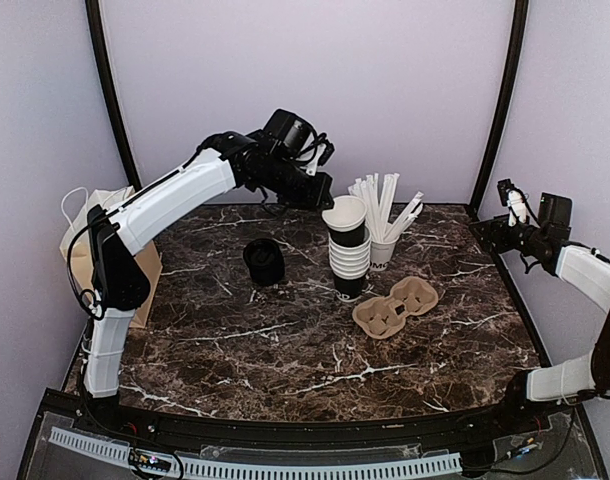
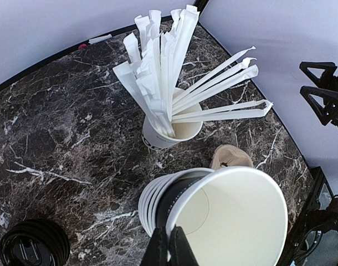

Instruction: Pack the takeout coffee

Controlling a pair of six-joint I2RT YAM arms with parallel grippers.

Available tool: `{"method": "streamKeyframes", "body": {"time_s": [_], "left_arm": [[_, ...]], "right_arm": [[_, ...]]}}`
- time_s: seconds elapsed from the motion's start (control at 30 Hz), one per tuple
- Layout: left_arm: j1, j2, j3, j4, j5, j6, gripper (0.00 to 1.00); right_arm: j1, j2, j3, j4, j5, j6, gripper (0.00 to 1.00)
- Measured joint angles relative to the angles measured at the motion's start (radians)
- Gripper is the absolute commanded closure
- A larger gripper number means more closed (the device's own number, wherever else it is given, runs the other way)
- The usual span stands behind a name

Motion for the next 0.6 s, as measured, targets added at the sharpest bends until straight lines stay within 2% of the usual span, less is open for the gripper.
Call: {"method": "streamKeyframes", "body": {"time_s": [0.23, 0.5, 0.6], "left_arm": [[0.0, -0.065, 0.016, -0.051, -0.033, 0.03, 1.0], [0.0, -0.309, 0.003, -0.111, -0.047, 0.073, 1.0], [0.0, -0.415, -0.095, -0.106, -0.039, 0.079, 1.0]], "right_arm": [[0.0, 0.0, 0.0, 0.0, -0.004, 0.0, 0.11], [0.0, 0.009, 0.0, -0.001, -0.011, 0.0, 0.11], [0.0, 0.013, 0.0, -0.002, -0.011, -0.001, 0.11]]}}
